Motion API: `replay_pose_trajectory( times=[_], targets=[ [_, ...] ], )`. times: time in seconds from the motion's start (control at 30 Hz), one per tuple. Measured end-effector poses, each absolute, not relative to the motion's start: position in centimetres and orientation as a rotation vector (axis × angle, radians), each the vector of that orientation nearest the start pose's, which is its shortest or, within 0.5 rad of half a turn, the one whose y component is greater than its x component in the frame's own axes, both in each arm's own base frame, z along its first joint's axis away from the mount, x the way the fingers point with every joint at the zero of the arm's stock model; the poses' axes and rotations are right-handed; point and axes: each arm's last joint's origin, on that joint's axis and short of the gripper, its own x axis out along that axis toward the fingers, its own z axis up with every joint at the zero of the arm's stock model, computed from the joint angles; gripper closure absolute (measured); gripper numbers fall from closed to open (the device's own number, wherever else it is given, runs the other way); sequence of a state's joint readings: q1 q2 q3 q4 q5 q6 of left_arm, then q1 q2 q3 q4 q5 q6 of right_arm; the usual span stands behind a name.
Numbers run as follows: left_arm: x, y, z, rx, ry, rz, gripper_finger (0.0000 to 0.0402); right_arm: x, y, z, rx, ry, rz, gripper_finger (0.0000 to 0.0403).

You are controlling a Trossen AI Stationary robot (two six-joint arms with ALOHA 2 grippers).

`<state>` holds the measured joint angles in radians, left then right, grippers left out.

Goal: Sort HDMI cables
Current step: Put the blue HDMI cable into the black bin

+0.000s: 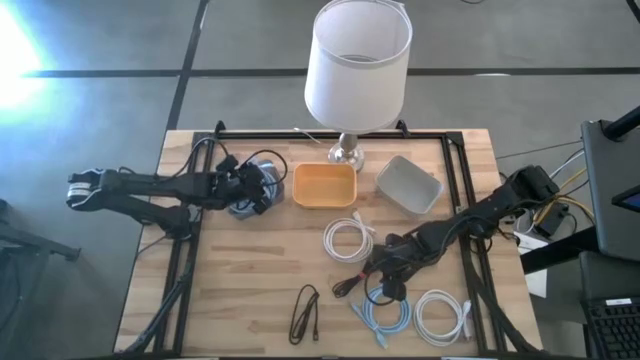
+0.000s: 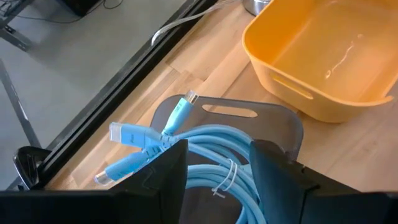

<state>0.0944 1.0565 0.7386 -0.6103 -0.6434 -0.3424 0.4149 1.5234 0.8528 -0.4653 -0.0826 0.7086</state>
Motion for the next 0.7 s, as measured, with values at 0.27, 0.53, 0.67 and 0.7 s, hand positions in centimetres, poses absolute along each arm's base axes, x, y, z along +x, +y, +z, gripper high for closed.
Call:
replay_pose_trajectory(
  times=[0.27,0.53,0.67,0.7],
  targets=[
    [19.2,3.6,23.4,-0.046,0.789,0.827,0.0225,25.1,11.8,16.9,0.431,1.197,0.05,0.0239],
    [19.2,3.6,23.4,-0.047,0.787,0.828,0.0225,24.6,13.2,16.6,0.417,1.161,0.123,0.0239],
    [19.3,3.6,23.4,-0.047,0.787,0.827,0.0225,23.9,14.2,16.3,0.392,1.157,0.171,0.0239],
    [19.3,3.6,23.4,-0.047,0.786,0.827,0.0225,23.8,14.4,16.2,0.382,1.156,0.179,0.0239]
  ],
)
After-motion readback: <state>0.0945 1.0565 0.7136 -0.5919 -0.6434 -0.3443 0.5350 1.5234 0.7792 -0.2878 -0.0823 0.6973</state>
